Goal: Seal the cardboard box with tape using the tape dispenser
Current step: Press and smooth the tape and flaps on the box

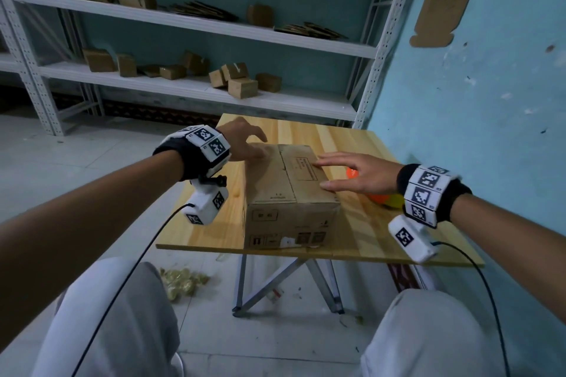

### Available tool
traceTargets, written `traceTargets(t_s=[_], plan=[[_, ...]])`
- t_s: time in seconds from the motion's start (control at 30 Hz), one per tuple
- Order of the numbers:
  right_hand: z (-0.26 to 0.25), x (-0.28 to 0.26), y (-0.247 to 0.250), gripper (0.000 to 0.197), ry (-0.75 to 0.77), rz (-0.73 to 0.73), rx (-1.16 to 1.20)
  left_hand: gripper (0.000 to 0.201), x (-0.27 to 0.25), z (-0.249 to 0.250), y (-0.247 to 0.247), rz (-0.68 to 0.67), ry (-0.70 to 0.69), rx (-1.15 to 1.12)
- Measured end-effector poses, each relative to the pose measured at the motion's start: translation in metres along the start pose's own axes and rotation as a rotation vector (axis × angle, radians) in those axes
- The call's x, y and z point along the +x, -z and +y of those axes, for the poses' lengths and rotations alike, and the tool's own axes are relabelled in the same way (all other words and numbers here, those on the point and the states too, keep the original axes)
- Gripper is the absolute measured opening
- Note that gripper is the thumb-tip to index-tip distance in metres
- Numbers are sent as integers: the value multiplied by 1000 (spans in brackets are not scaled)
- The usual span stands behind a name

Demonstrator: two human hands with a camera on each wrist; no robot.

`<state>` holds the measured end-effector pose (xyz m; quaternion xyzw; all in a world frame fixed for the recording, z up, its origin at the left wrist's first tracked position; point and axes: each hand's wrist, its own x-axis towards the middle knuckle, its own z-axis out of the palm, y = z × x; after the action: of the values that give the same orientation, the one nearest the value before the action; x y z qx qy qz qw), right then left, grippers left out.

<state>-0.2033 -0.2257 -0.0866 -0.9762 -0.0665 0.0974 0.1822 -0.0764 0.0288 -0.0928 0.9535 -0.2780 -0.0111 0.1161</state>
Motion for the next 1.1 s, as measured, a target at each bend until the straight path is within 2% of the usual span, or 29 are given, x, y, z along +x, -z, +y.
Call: traceTargets(t_s=[0.1,0.23,0.33,0.5,0.63,0.8,1.1], plan=[[-6,-6,-4,75,-31,14,-2,40,-13,5,2,7,-3,23],[-14,-5,-12,66,-84,81,-1,37,-27,16,4,8,-18,13],[-21,4,-24,66,-102,139,-15,36,-35,31,3,10,-43,-15],[-26,22,-33,62,-116,271,25,47,-38,56,-13,-27,-122,-54],[-21,30,-33,45,-59,345,211,56,-30,54,-29,19,-151,-96],[-7,38,-41,35,50,364,357,52,-13,46,-37,100,-124,-144],[15,59,-45,44,102,266,522,52,11,38,-50,201,-113,-154]])
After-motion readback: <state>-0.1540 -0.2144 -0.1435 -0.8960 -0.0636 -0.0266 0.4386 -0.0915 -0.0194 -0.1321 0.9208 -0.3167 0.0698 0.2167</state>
